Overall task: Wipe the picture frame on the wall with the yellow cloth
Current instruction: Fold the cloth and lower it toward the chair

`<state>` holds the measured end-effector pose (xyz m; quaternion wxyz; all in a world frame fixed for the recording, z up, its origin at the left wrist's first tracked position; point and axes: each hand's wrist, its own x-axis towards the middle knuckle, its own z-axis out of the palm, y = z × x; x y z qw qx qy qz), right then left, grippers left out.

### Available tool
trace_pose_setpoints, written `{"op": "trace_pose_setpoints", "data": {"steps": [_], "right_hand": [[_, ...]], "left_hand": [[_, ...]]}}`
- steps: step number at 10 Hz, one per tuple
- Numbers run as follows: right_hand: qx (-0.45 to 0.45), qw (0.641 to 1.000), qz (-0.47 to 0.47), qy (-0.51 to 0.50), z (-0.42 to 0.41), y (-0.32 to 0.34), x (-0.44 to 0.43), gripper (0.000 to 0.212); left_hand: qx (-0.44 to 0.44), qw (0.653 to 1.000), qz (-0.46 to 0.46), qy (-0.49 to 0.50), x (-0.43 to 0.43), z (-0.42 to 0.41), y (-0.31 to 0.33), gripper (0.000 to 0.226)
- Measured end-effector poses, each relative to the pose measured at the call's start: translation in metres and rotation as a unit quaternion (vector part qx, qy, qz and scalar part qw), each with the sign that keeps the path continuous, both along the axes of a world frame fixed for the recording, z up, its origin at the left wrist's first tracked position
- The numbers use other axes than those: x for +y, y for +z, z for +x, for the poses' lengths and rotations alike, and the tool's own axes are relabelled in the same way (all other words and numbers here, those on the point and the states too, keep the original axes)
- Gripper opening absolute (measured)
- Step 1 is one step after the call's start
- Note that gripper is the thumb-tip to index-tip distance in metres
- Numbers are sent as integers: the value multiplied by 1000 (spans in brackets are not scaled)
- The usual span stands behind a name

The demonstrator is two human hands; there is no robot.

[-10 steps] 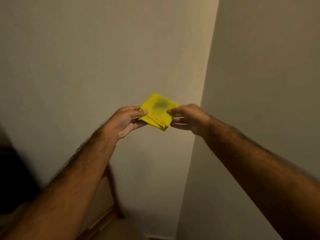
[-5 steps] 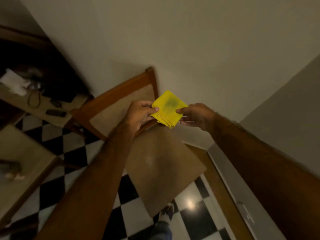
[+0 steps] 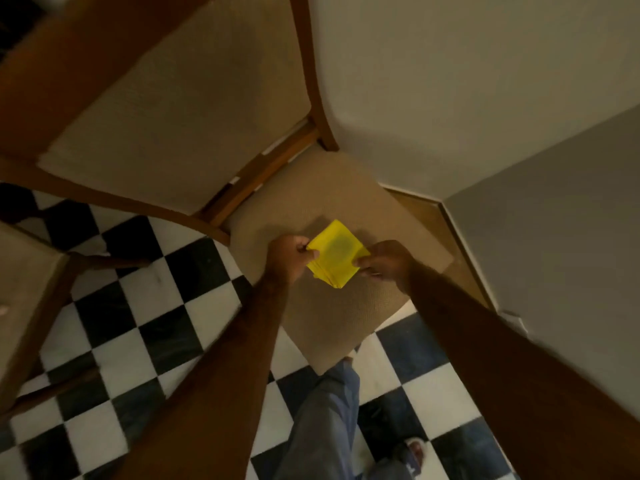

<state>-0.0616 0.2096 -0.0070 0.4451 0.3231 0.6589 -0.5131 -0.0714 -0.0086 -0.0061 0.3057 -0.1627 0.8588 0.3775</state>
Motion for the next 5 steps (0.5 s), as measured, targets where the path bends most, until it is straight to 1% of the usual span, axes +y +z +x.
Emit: {"op": "trace_pose_setpoints", "data": {"steps": [1,2,3,4,5], "right_hand": [[-24,999,9,-23,12,-29,-4,15],[-12,998,29,-57,22,-64,-5,38],[32,996,79,7,26,-74,-5,44],[145,946,238,165,27,-59,-4,66],[218,883,332,250,25,-36,1,84]], "left_hand": [[9,999,-31,-18,3,9,-24,35],[16,999,-42,-4,12,13,-53,37],[16,996,-78,-47,17,12,-66,38],[47,948,-225,-222,25,7,-55,59],[105,916,-272,-275,30,4,-33,73]]}}
